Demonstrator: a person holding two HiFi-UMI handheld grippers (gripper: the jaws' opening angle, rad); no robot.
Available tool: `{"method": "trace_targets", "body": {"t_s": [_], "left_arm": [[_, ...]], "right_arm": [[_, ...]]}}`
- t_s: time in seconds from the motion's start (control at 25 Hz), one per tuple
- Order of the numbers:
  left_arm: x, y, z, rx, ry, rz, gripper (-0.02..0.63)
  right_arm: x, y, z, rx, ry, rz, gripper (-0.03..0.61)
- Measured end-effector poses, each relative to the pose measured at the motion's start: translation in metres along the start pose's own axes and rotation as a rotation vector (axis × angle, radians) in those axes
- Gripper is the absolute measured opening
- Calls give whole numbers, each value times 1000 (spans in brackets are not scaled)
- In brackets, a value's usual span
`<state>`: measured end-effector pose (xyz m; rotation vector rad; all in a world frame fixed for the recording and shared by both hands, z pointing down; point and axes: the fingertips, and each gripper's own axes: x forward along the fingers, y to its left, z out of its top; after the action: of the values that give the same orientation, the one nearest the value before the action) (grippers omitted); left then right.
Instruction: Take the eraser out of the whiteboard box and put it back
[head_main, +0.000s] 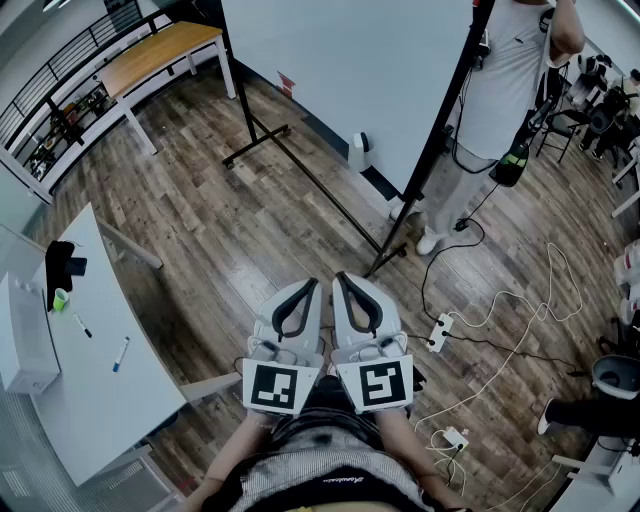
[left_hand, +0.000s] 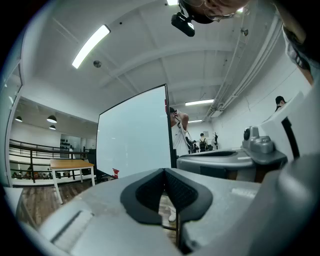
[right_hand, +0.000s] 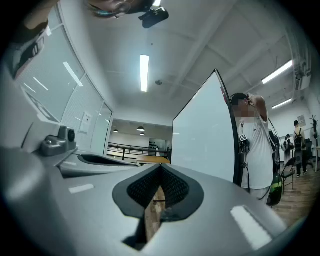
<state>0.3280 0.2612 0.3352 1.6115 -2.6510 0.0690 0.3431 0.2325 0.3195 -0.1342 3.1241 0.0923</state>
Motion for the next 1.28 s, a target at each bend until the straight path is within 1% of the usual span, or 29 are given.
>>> {"method": "trace_targets", "body": {"t_s": [0.2,0.4,0.6,0.68,0.84,0.96,1.16,1.28], "left_arm": [[11,-3,-4,-11,4,12,0],[23,-2,-14,-27,18,40,0],[29,15,-21,-54,38,67,0],[37,27,-23,-50,35,72,0],[63,57,-29,-54,28,54,0],[92,88,-28,-60,16,25,0],[146,152,-25,-51,13,-37,0],[177,180,-21,-45,18,-79,0]], "right_arm": [[2,-14,-5,7,4,6,2],[11,-23,-15,23,16,31,2],[29,-27,-22,34,26,47,2],[40,-28,-23,34,28,45,2],[74,-37,-29,34,19,4,2],[115,-47,-32,34,13,-33,2],[196,-55,-32,29,10,-79,2],[236,-66,-30,31,6,-116,2]]}}
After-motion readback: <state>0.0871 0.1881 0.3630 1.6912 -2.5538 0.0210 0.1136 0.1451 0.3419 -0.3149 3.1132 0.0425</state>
